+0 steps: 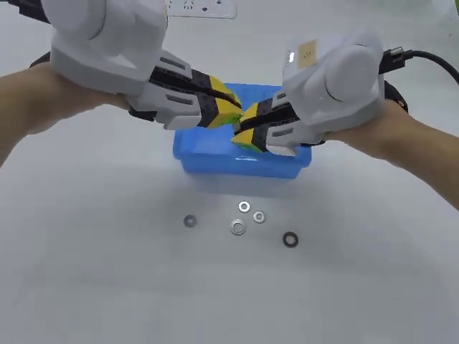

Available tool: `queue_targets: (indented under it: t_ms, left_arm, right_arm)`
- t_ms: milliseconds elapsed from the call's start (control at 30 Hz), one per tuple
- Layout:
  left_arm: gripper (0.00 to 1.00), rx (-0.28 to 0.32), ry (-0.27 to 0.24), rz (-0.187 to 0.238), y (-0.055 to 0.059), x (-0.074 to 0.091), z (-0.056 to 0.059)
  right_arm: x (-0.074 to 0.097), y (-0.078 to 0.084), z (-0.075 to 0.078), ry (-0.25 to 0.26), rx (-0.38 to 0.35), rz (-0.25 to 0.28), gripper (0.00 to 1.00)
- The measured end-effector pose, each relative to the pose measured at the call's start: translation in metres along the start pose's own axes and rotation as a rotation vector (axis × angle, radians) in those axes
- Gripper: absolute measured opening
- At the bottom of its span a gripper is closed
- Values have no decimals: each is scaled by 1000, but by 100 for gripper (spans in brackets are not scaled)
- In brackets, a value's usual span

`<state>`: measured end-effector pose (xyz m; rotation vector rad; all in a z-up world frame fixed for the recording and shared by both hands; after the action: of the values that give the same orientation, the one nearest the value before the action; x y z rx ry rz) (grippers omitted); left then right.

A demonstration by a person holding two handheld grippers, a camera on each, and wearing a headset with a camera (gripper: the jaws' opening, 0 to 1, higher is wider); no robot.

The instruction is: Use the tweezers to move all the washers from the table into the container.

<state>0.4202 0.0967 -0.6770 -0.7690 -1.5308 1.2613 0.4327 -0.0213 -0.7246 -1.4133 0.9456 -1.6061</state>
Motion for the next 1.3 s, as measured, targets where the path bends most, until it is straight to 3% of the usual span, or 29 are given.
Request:
queue_targets:
  t_ms: [400,567,767,967,1000,1100,1300]
  left_arm:
    - [7,-18,25,-14,-5,1,5]
    - [7,-43,27,1,-12,3,6]
    - [8,-62,33,5,-31,10,14]
    - [7,-108,47,0,-51,23,30]
    - [7,-119,52,-2,-60,28,40]
    - [8,-155,60,-6,-69,36,52]
    - [8,-189,69,-18,-76,53,72]
  right_arm:
    - [2,-4,-3,2,19,-31,13]
    - [7,-12,-2,15,31,-14,14]
    - [15,-28,-7,-7,62,21,11]
    - [25,-50,-20,-19,92,49,11]
    - [27,-55,-24,-22,97,54,11]
    - [30,-65,-33,-23,116,65,10]
    - [28,-81,-55,-40,154,71,10]
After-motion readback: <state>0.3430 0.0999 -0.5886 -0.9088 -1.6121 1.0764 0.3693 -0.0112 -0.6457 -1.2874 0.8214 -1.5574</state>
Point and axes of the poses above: the centre of the closed fingertips' face, and the gripper's own axes: x roughly backward along the fingers, z roughly to its right, y roughly out of its underside, the point moved 9 cm from there along x, roughly backward along the fingers, and after that the axes turned 15 degrees about z, right-handed, at the moved point
